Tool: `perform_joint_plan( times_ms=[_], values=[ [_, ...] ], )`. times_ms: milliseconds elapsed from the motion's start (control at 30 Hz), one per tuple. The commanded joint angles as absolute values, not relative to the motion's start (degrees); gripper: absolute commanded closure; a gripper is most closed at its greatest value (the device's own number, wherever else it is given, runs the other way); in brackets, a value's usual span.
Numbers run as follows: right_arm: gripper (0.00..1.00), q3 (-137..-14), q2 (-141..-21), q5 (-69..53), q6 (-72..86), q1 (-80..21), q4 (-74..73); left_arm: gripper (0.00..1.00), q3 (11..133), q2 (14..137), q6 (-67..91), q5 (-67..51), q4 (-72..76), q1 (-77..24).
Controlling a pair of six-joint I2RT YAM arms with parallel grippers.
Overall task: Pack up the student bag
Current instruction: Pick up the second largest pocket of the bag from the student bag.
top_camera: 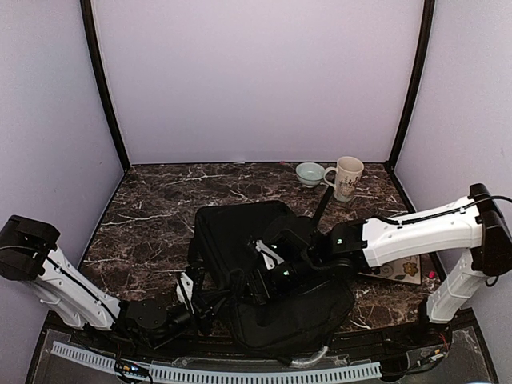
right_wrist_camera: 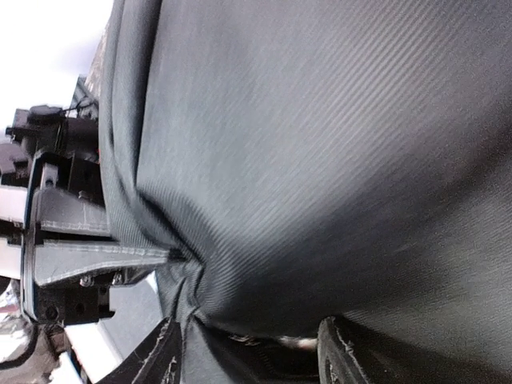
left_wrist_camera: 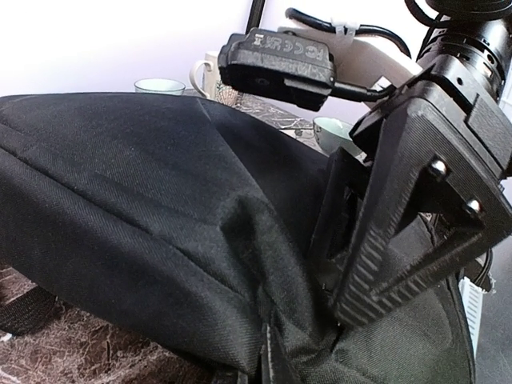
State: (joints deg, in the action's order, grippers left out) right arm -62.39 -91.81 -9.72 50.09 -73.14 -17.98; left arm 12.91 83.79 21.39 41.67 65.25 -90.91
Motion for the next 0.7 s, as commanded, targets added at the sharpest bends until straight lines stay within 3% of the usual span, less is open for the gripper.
perform_joint_plan(
  times_ms=[0,100,333,500,667],
  values=[
    [0.43,-62.7,-95.3,-19.0,53.6,-76.2,-16.6,1.0,15.1,80.5,17.9,40.3,70.6,-92.0],
    [0.49,-62.9,-95.2,-18.0,54.5,-76.9,-16.5,1.0,15.0,80.0,18.0,40.7,69.5,-92.0],
    [0.75,-61.5,-95.0,-9.9,54.9,-76.0,-14.7,1.0,15.3,80.3,18.6,40.0,69.5,-92.0],
    [1.0,-60.1,-94.8,-13.3,55.3,-74.8,-10.0,1.0,15.5,80.5,18.4,40.0,69.4,-91.9],
    [1.0,-65.0,-95.1,-10.5,52.3,-75.6,-18.9,1.0,15.1,79.8,18.1,41.0,68.8,-92.0]
  ],
)
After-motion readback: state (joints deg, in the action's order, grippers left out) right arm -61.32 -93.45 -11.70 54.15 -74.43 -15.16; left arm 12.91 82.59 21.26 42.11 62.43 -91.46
